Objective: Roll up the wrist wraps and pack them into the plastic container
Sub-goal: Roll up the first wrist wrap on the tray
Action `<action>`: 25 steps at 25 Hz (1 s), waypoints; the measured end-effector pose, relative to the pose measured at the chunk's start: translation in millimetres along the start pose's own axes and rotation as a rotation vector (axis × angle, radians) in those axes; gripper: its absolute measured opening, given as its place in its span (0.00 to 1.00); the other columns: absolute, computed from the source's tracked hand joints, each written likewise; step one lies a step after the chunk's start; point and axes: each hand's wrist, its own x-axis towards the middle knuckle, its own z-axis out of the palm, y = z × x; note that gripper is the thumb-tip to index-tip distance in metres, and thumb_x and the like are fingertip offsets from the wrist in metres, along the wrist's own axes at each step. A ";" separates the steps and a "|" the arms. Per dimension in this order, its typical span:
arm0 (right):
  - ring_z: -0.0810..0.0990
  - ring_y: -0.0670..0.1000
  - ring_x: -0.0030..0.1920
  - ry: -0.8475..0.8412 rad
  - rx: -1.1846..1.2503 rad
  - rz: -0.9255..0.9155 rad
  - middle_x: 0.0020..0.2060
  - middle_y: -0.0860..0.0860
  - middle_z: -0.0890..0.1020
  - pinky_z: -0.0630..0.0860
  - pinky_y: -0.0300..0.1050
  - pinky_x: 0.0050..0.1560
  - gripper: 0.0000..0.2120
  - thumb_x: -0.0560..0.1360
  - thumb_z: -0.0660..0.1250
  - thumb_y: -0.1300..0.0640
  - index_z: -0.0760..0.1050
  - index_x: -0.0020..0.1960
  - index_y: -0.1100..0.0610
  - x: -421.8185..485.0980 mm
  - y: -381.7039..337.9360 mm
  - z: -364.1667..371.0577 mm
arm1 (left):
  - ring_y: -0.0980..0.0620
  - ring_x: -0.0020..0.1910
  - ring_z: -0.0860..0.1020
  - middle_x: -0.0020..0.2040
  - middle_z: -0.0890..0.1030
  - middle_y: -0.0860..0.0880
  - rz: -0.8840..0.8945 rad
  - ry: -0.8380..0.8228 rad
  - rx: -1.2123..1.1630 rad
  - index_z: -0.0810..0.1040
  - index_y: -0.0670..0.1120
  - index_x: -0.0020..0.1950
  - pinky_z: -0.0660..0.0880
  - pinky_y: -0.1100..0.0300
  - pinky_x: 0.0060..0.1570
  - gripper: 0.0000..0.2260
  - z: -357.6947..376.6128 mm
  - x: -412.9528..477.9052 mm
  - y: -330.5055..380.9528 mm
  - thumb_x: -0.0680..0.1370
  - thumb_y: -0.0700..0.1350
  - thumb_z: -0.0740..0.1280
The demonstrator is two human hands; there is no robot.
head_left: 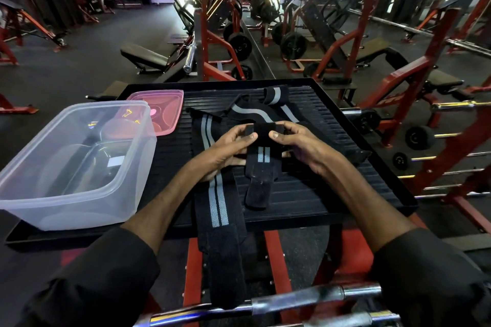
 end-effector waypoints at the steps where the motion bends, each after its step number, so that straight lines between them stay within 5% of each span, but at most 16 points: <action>1: 0.84 0.48 0.51 -0.013 -0.011 -0.019 0.53 0.50 0.87 0.77 0.41 0.44 0.17 0.76 0.74 0.55 0.80 0.64 0.53 -0.3 0.6 0.5 | 0.56 0.57 0.82 0.64 0.79 0.51 -0.024 -0.012 0.007 0.70 0.53 0.72 0.80 0.54 0.56 0.20 -1.1 0.1 -1.1 0.81 0.53 0.67; 3: 0.83 0.46 0.51 -0.035 -0.070 -0.043 0.53 0.49 0.86 0.76 0.39 0.44 0.20 0.74 0.76 0.62 0.80 0.64 0.51 -1.7 0.8 2.0 | 0.52 0.62 0.80 0.65 0.78 0.49 0.009 0.012 0.088 0.72 0.53 0.70 0.81 0.53 0.57 0.20 -1.7 -0.3 -3.5 0.80 0.54 0.69; 7: 0.84 0.52 0.57 -0.113 0.091 -0.040 0.59 0.53 0.85 0.80 0.43 0.51 0.27 0.70 0.72 0.74 0.80 0.66 0.54 -2.6 -2.4 -3.9 | 0.57 0.56 0.83 0.56 0.83 0.52 0.140 0.096 0.074 0.77 0.49 0.64 0.81 0.60 0.48 0.22 1.6 0.5 -5.9 0.73 0.39 0.77; 10: 0.83 0.53 0.57 -0.156 0.272 0.038 0.60 0.53 0.84 0.79 0.49 0.55 0.23 0.73 0.71 0.63 0.78 0.67 0.53 0.2 -3.6 -7.2 | 0.59 0.55 0.83 0.56 0.83 0.52 0.246 0.117 0.075 0.78 0.48 0.60 0.79 0.64 0.52 0.24 4.2 2.5 -6.0 0.68 0.33 0.79; 13: 0.82 0.52 0.58 -0.111 0.097 0.100 0.55 0.49 0.85 0.74 0.50 0.57 0.21 0.74 0.74 0.53 0.78 0.67 0.52 1.3 -0.7 -1.6 | 0.60 0.57 0.81 0.58 0.81 0.52 0.367 0.177 0.162 0.78 0.45 0.59 0.78 0.66 0.55 0.25 6.7 6.2 -6.1 0.66 0.31 0.80; 16: 0.82 0.50 0.52 -0.080 0.014 0.089 0.49 0.48 0.85 0.76 0.45 0.47 0.23 0.74 0.75 0.52 0.77 0.67 0.54 2.4 0.2 0.5 | 0.58 0.60 0.80 0.60 0.81 0.50 0.374 0.171 0.164 0.78 0.47 0.58 0.78 0.63 0.57 0.25 5.3 6.7 -6.5 0.66 0.30 0.79; 20: 0.83 0.50 0.51 -0.014 0.062 0.044 0.50 0.49 0.86 0.78 0.41 0.44 0.20 0.75 0.75 0.59 0.78 0.66 0.55 1.0 -1.3 0.1 | 0.51 0.64 0.80 0.65 0.80 0.47 0.118 0.035 -0.130 0.75 0.48 0.68 0.80 0.49 0.59 0.20 2.8 5.9 -0.1 0.77 0.39 0.72; 25: 0.82 0.59 0.59 -0.003 0.064 -0.033 0.60 0.62 0.83 0.76 0.58 0.63 0.24 0.71 0.76 0.67 0.78 0.66 0.57 -0.7 0.5 0.9 | 0.45 0.64 0.81 0.68 0.79 0.46 -0.054 -0.067 -0.074 0.71 0.50 0.73 0.76 0.44 0.66 0.23 0.1 9.8 -6.8 0.81 0.57 0.66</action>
